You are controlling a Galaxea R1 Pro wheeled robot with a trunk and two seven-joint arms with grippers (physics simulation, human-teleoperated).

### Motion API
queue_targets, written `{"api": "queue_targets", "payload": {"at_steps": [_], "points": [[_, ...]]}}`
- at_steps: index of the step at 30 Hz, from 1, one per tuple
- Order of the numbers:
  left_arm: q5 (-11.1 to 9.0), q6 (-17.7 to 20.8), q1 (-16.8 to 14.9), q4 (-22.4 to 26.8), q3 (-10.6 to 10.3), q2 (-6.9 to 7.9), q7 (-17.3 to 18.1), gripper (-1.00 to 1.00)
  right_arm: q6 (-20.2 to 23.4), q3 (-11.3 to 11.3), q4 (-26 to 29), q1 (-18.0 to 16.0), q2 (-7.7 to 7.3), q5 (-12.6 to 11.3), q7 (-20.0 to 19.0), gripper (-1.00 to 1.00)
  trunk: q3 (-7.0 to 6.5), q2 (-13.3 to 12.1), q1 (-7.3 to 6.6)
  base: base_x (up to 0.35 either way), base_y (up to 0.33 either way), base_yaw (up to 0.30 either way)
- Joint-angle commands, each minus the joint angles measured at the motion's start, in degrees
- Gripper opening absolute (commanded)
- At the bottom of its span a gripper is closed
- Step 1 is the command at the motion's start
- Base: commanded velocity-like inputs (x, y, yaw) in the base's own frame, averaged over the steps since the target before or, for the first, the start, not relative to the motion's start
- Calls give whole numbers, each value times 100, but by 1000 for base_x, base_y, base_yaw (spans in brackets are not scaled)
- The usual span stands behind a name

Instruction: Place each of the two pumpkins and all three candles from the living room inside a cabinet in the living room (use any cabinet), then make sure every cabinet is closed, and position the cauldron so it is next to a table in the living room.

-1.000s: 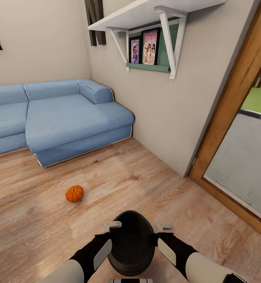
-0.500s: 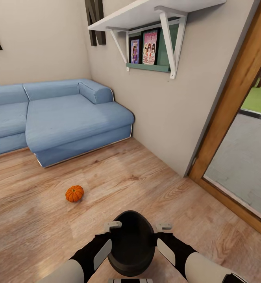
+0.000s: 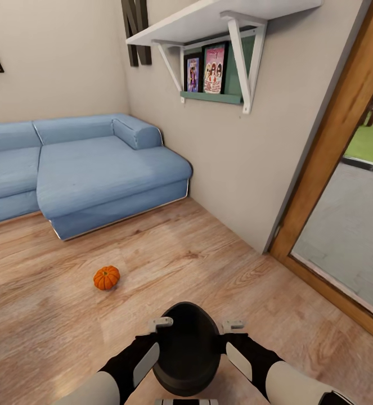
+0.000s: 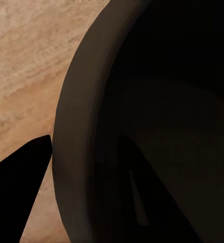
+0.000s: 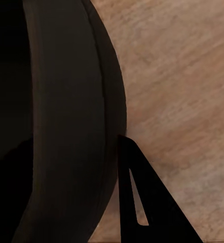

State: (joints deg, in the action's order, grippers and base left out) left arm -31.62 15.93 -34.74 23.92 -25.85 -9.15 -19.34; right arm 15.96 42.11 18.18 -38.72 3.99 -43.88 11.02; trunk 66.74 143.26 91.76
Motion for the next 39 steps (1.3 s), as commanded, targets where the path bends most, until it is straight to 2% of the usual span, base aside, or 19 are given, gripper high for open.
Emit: {"api": "queue_targets", "payload": {"at_steps": [1, 3, 12, 16, 21, 39], "points": [[-63, 7, -4, 19, -63, 1, -52, -100, 3, 51, 21, -4, 20, -174, 16, -100, -19, 1, -4, 0, 0, 0], [-63, 7, -4, 19, -65, 1, -52, -100, 3, 51, 19, -4, 22, -174, 15, -100, -63, -4, -10, 0, 0, 0], [-63, 7, -5, 19, -63, 1, -52, -100, 3, 51, 18, -4, 25, -174, 14, -100, -63, -4, -10, 0, 0, 0], [-63, 7, -4, 17, -66, 1, -52, -100, 3, 51, 18, -4, 29, -174, 14, -100, -135, -164, -98, 0, 0, 0], [-63, 7, -6, 19, -63, -5, -52, -100, 3, 51, 21, -4, 34, -174, 14, -100, -135, -164, -98, 0, 0, 0], [-65, 11, -6, 17, -69, 1, -52, -100, -37, 62, 55, -4, 34, -165, 24, -100, -458, -886, -493, 0, 0, 0]]}}
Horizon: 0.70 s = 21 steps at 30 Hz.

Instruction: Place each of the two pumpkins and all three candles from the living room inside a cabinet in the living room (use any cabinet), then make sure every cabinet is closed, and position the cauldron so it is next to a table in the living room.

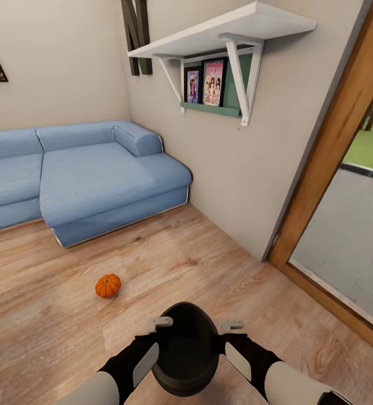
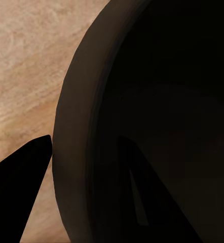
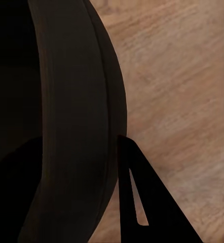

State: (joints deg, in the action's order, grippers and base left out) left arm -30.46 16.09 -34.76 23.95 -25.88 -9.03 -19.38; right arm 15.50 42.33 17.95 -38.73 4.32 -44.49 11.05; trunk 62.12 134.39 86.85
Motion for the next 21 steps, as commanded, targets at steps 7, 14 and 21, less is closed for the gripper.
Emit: {"api": "queue_targets", "payload": {"at_steps": [7, 14, 21], "points": [[-180, -7, -4, 16, -66, -11, -48, -100, -7, 39, 94, -3, -6, -104, 11, -100, -121, -280, -156, 0, 0, 0], [-180, -9, -2, 31, -60, -13, -48, -100, -4, 43, 95, -3, 10, -104, 11, -100, -121, -280, -156, 0, 0, 2], [-180, -10, 1, 64, -65, -15, -48, -100, -3, 46, 95, -3, 16, -104, 19, -100, -121, -280, -156, -75, 0, 209]]}}
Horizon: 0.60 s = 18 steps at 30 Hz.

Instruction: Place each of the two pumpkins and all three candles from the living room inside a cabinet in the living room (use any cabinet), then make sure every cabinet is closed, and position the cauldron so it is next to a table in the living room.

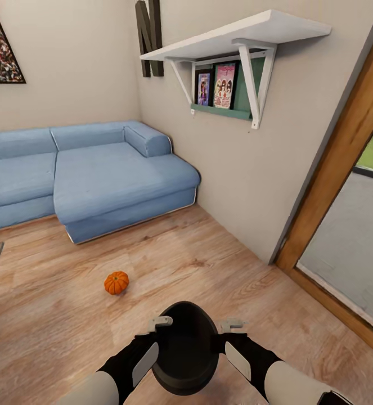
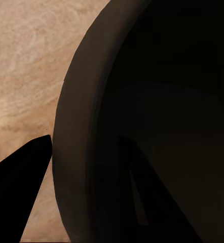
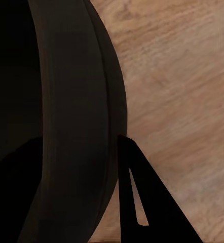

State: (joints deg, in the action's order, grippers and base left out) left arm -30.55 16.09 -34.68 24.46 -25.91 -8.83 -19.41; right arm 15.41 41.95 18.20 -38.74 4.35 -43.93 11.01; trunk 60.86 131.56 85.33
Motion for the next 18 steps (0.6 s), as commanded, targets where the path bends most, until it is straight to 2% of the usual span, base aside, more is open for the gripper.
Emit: {"api": "queue_targets", "payload": {"at_steps": [1, 14, 18], "points": [[-171, -9, -8, 14, -62, -33, -46, -100, 6, 85, 70, -2, 13, -160, 23, -100, 5, 3, -4, -252, 0, 262], [-171, -9, -7, 12, -63, -40, -46, -100, -4, 81, 73, -2, 8, -160, 27, -100, 5, 3, -4, -316, 0, 267], [-171, -9, -8, 14, -63, -40, -46, -100, -123, 94, 78, -2, 27, -151, 16, -100, 5, 3, -4, -338, 0, 106]]}}
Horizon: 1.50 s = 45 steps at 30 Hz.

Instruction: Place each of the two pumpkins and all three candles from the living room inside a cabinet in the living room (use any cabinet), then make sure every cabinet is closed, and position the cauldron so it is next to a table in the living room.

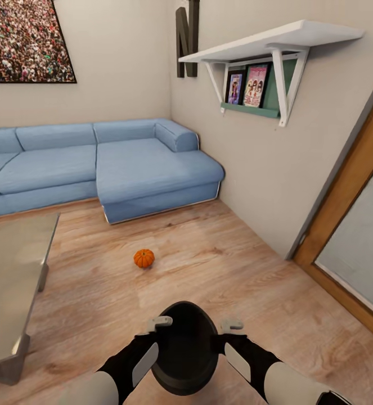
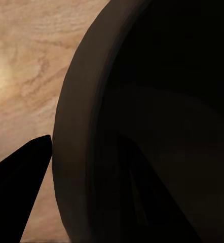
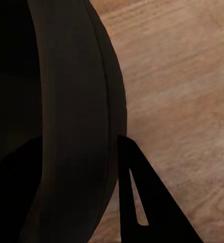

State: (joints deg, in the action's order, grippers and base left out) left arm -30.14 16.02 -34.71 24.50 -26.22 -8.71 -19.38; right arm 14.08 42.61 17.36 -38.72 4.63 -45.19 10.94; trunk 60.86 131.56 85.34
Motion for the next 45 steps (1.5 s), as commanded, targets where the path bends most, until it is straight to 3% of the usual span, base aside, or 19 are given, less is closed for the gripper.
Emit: {"api": "queue_targets", "payload": {"at_steps": [1, 9, 18, 29, 42, 45], "points": [[-211, -2, -4, 9, -32, -51, -48, -100, 0, 28, 163, -4, -1, -25, 23, -100, 4, 3, -5, -338, 0, 15], [-211, -2, -4, 10, -32, -51, -48, -100, -19, 29, 163, -4, 0, -18, 22, -100, 4, 3, -5, -338, 0, 2], [-211, -2, -3, 11, -32, -43, -48, -100, -37, 36, 163, -4, -5, -16, 23, -100, 4, 3, -5, -106, 4, 0], [-211, -2, -3, 11, -32, -43, -48, -100, -28, 28, 164, -4, 3, 6, 39, -100, 4, 3, -5, -281, 164, 0], [-229, -2, -5, 17, -32, -43, -48, -100, -28, 37, 163, -4, 3, 27, 47, -100, 4, 3, -5, -44, 238, 102], [-228, -2, -5, 19, -32, -43, -48, -100, -28, 37, 163, -4, 3, 148, 59, -100, 4, 3, -5, 0, 16, 269]]}}
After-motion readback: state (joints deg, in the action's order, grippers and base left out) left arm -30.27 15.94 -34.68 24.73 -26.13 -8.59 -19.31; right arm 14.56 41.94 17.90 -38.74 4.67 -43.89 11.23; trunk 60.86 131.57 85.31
